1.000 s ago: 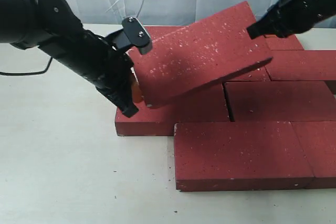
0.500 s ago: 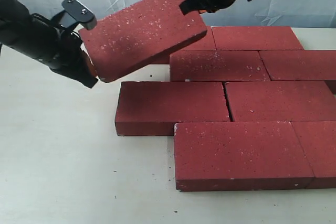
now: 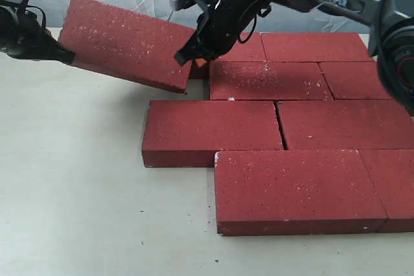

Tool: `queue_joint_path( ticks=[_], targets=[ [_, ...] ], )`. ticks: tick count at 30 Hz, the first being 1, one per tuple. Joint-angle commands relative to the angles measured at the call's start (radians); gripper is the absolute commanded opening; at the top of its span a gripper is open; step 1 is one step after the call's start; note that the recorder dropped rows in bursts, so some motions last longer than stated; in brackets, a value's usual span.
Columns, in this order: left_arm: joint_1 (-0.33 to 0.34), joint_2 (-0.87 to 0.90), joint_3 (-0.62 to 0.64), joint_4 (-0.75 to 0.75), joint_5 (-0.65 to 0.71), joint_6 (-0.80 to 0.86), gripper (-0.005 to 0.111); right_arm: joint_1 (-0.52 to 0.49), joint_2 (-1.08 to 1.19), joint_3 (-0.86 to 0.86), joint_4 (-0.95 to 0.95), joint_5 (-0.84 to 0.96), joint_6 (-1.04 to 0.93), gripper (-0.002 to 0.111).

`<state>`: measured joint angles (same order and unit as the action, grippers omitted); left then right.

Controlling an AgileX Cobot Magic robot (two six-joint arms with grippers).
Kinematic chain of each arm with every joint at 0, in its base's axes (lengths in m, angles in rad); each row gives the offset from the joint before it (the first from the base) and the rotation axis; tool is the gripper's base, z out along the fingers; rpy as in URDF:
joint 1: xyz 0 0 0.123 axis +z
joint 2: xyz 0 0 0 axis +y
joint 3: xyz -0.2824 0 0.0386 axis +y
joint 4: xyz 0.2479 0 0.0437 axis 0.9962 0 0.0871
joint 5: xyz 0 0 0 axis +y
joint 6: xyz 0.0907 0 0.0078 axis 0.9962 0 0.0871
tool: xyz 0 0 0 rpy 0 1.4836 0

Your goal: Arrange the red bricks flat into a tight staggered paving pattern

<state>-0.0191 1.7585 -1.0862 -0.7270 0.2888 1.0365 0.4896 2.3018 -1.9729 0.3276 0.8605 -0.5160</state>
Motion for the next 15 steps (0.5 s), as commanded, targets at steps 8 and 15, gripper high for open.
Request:
queue_joint_path(
  ticks=[8,15],
  targets=[
    [0.055,0.125,0.000,-0.096,0.024,-0.009,0.000,0.051,0.098,-0.075,0.154,-0.096,-0.006,-0.001],
    [0.152,0.126,0.000,-0.082,0.134,-0.009,0.000,0.070,0.149,-0.126,0.148,-0.094,-0.004,-0.001]
  ],
)
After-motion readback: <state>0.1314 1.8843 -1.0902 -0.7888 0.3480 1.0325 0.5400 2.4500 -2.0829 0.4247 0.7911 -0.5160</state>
